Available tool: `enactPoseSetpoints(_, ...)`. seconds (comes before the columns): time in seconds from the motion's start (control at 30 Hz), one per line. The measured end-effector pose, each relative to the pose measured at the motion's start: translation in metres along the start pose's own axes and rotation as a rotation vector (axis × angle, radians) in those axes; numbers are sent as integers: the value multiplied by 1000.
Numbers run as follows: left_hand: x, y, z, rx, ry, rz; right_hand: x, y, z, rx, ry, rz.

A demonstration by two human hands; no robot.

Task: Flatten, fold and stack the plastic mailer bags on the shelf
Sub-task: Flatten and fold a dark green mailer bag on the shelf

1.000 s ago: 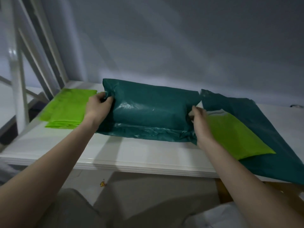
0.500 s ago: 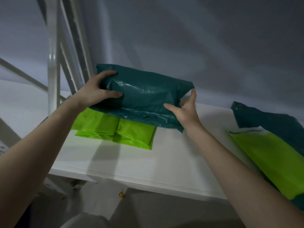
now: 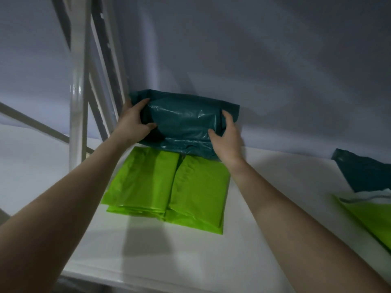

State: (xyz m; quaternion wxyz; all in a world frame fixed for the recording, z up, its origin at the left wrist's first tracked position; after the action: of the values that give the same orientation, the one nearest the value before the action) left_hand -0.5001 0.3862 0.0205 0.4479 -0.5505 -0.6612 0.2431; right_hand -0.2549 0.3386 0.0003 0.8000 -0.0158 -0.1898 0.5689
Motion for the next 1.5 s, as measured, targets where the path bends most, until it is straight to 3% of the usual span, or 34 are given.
enactPoseSetpoints(0.17, 8, 41, 18, 119, 5, 129, 5, 9, -30, -183, 85, 70)
enactPoseSetpoints(0.23, 5, 55, 29, 233, -41, 159, 4, 13, -45, -395, 160, 138)
enactPoseSetpoints(0.3, 0, 53, 29, 289, -82, 107, 4, 8, -46, -617, 151, 104)
enactPoseSetpoints(0.4, -9, 50, -11, 375, 159, -17, 1, 9, -19, -795, -66, 11)
enactPoseSetpoints(0.47, -17, 65, -37, 446, 324, 14, -4, 22, -11, -853, -180, 60)
enactPoseSetpoints(0.6, -27, 102, -29, 468, 256, 219, -12, 51, -40, -866, -106, 304)
enactPoseSetpoints(0.8, -26, 109, -29, 552, 213, 316, -3, 47, -57, -864, -7, 432)
enactPoseSetpoints(1.1, -50, 81, -67, 515, 248, 179, -21, 2, -17, -851, -142, 327)
enactPoseSetpoints(1.5, -102, 18, -193, 345, 375, 55, -64, -121, 49, -878, -194, 222)
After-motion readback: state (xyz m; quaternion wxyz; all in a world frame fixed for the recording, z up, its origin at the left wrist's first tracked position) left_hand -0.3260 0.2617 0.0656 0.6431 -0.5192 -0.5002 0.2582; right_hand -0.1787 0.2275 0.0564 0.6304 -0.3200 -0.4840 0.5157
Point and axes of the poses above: each hand's wrist, its own x-axis towards the middle knuckle, its own y-axis out of the palm, z = x × y, the point moved 10 cm from there along x, towards the middle knuckle, and after that the axes turned 10 degrees about x, right-handed, at the moved point
